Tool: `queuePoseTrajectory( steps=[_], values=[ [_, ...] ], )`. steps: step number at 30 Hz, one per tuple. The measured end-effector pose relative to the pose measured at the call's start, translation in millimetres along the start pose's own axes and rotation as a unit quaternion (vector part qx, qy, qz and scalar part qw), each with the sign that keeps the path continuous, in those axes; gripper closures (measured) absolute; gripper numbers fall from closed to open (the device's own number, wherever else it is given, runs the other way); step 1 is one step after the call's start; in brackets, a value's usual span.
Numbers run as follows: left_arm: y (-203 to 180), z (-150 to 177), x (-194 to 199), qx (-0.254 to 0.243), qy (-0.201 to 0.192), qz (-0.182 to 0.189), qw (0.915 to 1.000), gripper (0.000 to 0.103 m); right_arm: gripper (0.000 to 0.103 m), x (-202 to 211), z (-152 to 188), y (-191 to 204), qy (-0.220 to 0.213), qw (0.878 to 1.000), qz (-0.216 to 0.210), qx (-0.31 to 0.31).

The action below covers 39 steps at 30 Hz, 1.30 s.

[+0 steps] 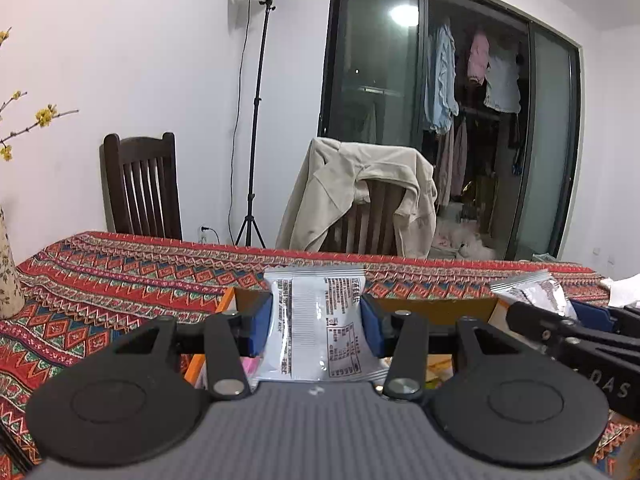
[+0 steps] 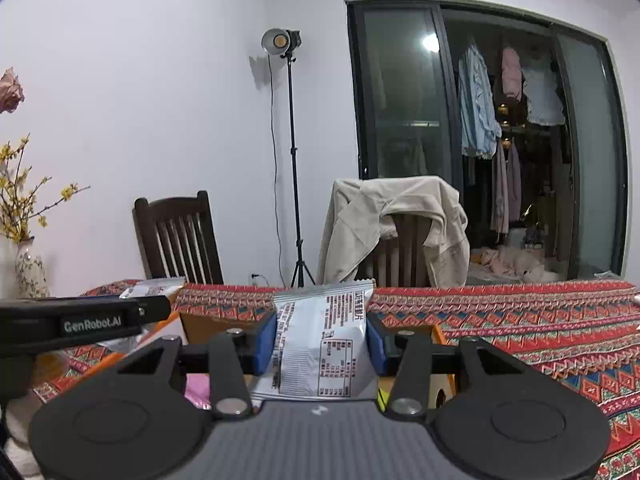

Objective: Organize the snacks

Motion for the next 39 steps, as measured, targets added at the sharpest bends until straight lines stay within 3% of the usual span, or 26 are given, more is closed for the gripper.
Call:
queuePoseTrajectory(
  steps=[18,20,21,23,24,25,26,28,39],
  values=[
    [-6,12,1,-0.017,0.002,0.004,0.9998,0.054,0.056,-3,14,-3,0.02,1.0,0.0,-0.002],
    [-5,10,2,-0.014,-0.002,0.005,0.9999,0.05,0.055,-3,15,-4,0.021,1.0,0.0,-0.004],
    [-4,10,3,-0.014,-0.006,0.005,0.9999,0.047,0.052,-3,14,-4,0.022,1.0,-0.001,-0.006],
    [-3,8,5,-0.008,-0.013,0.004,0.9999,0.024,0.031,-4,13,-7,0.025,1.0,-0.005,-0.016],
    [-2,8,7,-0.006,-0.018,0.001,0.9998,0.02,0.015,-3,14,-8,0.024,1.0,-0.005,-0.019],
    [-1,7,9,-0.004,-0.024,-0.001,0.9997,0.013,0.006,-3,14,-9,0.02,1.0,-0.003,-0.023],
    [0,6,10,0.0,-0.027,-0.001,0.9996,0.0,0.004,-2,14,-10,0.017,1.0,-0.001,-0.026],
    [2,5,12,0.012,-0.036,0.001,0.9993,0.0,0.0,-3,15,-11,0.018,0.999,0.004,-0.029],
    [6,3,12,0.019,-0.037,-0.01,0.9991,0.0,0.0,-6,19,-15,0.019,0.999,0.02,-0.029]
  ],
)
Point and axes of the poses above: each gripper's, at about its wrist camera, not at the fingertips, and x roughly against the way its jaws point, y to its left, z to its underside, the point moved 7 cm from there along -x, roughly the way its jaws point, and after that the axes turned 6 degrees about z, right-handed, at the moved point
